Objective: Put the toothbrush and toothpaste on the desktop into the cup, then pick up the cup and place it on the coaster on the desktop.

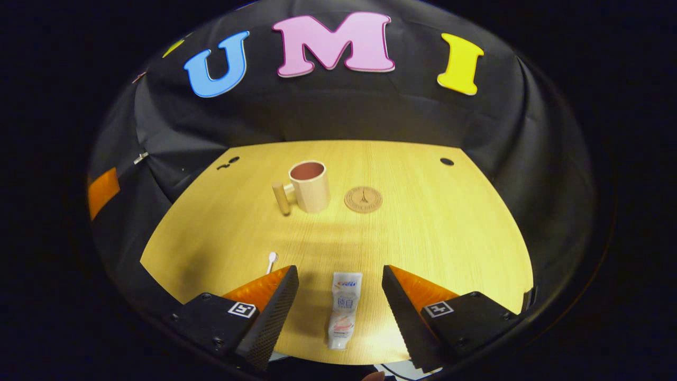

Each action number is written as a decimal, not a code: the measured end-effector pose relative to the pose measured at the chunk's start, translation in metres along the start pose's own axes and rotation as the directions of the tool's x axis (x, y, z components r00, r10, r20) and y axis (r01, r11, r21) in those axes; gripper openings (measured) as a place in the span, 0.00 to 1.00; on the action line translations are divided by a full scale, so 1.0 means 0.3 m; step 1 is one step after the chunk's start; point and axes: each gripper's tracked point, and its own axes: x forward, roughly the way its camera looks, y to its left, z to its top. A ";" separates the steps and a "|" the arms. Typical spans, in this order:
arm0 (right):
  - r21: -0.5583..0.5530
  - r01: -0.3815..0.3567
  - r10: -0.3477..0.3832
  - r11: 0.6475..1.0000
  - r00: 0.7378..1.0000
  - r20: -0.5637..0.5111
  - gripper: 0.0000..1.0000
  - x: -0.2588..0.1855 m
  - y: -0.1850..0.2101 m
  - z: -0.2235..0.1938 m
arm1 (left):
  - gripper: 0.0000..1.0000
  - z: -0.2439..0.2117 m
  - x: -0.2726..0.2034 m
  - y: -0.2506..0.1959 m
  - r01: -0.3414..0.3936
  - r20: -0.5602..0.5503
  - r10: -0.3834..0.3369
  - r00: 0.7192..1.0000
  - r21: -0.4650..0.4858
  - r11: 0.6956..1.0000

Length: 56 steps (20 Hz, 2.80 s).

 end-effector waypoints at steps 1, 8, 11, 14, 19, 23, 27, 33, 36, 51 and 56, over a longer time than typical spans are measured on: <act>-0.004 0.010 -0.010 1.000 0.999 -0.032 0.98 0.021 -0.011 -0.038 | 0.98 0.001 -0.004 0.005 -0.004 0.000 0.004 1.000 -0.003 1.000; -0.051 0.028 -0.038 0.998 0.978 -0.206 0.98 0.138 -0.023 -0.229 | 0.97 -0.004 -0.016 0.034 -0.023 0.001 0.023 1.000 -0.007 1.000; -0.037 0.028 -0.037 0.999 0.967 -0.253 0.97 0.170 -0.005 -0.264 | 0.97 0.000 -0.018 0.041 -0.028 0.002 0.028 1.000 -0.007 1.000; -0.019 0.033 -0.037 0.999 0.957 -0.288 0.94 0.189 0.002 -0.285 | 0.98 -0.004 -0.021 0.046 -0.031 0.001 0.031 1.000 -0.007 0.999; -0.005 0.055 -0.053 0.998 0.933 -0.356 0.81 0.209 -0.007 -0.333 | 0.97 -0.005 -0.027 0.059 -0.043 -0.003 0.043 0.999 -0.009 0.999; -0.002 0.063 -0.059 0.998 0.924 -0.377 0.68 0.219 -0.008 -0.332 | 0.97 -0.012 -0.028 0.065 -0.050 -0.009 0.049 0.999 -0.012 0.999; 0.023 0.073 -0.057 0.997 0.909 -0.414 0.48 0.217 -0.017 -0.331 | 0.97 -0.019 -0.030 0.059 -0.052 -0.014 0.052 0.999 -0.013 0.999; 0.010 0.023 -0.018 1.000 0.930 -0.367 0.30 0.207 -0.016 -0.310 | 0.97 -0.028 -0.018 0.040 -0.045 -0.033 0.045 0.998 -0.010 0.999; 0.064 -0.012 0.032 0.998 0.944 -0.330 0.30 0.178 -0.021 -0.278 | 0.97 -0.040 -0.001 0.015 -0.031 -0.049 0.030 0.998 -0.005 1.000; 0.091 -0.151 0.158 0.984 0.984 -0.087 0.29 -0.045 -0.082 0.008 | 0.88 -0.386 0.198 -0.218 0.096 -0.350 -0.111 0.930 -0.059 0.994; 0.109 -0.177 0.183 0.978 0.982 -0.043 0.29 -0.075 -0.118 0.112 | 0.84 -0.559 0.275 -0.262 0.077 -0.453 -0.091 0.887 -0.050 0.996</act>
